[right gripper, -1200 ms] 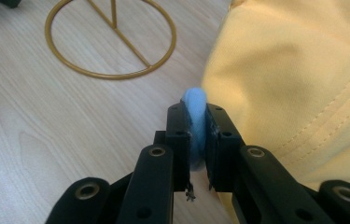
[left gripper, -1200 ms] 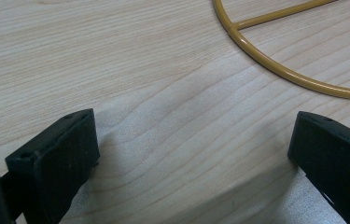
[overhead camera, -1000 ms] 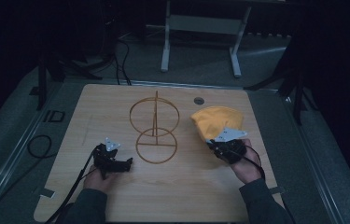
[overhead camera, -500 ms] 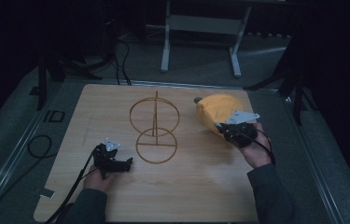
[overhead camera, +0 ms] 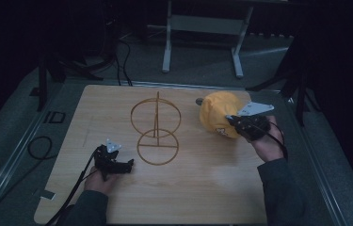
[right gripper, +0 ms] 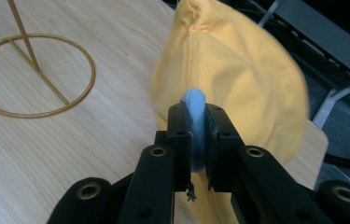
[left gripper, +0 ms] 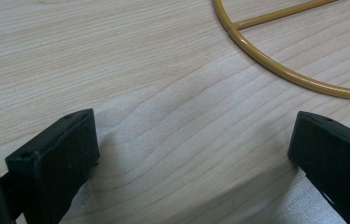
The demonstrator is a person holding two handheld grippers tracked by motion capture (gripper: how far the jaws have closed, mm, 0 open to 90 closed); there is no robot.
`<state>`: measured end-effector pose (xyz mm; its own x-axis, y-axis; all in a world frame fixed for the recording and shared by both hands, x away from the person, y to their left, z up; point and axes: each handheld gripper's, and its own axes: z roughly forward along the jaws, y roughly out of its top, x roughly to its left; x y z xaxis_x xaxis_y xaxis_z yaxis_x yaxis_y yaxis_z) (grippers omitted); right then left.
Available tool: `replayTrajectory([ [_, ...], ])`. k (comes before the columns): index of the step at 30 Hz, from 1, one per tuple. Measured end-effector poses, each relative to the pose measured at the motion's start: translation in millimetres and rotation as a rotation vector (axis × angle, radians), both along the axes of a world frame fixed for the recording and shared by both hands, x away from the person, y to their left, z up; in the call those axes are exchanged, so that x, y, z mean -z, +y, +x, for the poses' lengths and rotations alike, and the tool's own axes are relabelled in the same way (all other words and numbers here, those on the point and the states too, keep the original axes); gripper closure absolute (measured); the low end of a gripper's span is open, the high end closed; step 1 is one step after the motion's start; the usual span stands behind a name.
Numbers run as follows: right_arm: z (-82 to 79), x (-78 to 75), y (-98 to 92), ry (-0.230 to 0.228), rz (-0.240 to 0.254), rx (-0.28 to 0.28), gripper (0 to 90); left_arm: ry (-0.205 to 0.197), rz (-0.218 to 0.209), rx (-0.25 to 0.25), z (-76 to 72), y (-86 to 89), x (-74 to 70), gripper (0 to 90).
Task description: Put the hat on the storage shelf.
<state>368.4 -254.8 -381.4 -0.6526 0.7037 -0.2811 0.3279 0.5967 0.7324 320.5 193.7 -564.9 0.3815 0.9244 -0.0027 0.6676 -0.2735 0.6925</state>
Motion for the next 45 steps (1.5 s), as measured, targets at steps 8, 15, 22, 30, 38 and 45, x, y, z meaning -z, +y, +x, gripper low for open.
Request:
replayTrajectory([
  [8,-9.6,-22.9,-8.2,-0.047,-0.045,0.014,81.7,0.000,-0.001,0.001,0.0,0.0,0.0,1.9],
  [15,-4.9,-23.1,17.4,-0.039,-0.144,-0.004,81.7,0.002,0.002,0.002,0.0,0.2,-0.1,1.9],
  [22,13.7,-3.6,48.1,0.026,-0.200,-0.025,76.5,0.000,0.002,0.002,0.0,0.2,0.1,1.9],
  [30,21.4,-3.0,43.8,0.137,-0.128,-0.055,57.2,-0.002,0.002,0.001,0.0,0.1,0.1,1.9],
  [38,22.0,-9.6,28.4,0.199,-0.085,-0.059,52.2,-0.001,0.001,0.001,0.0,0.1,0.1,1.9],
  [45,24.9,-3.4,24.7,0.280,-0.124,-0.073,45.9,0.000,0.003,0.002,0.0,0.2,0.0,1.9],
])
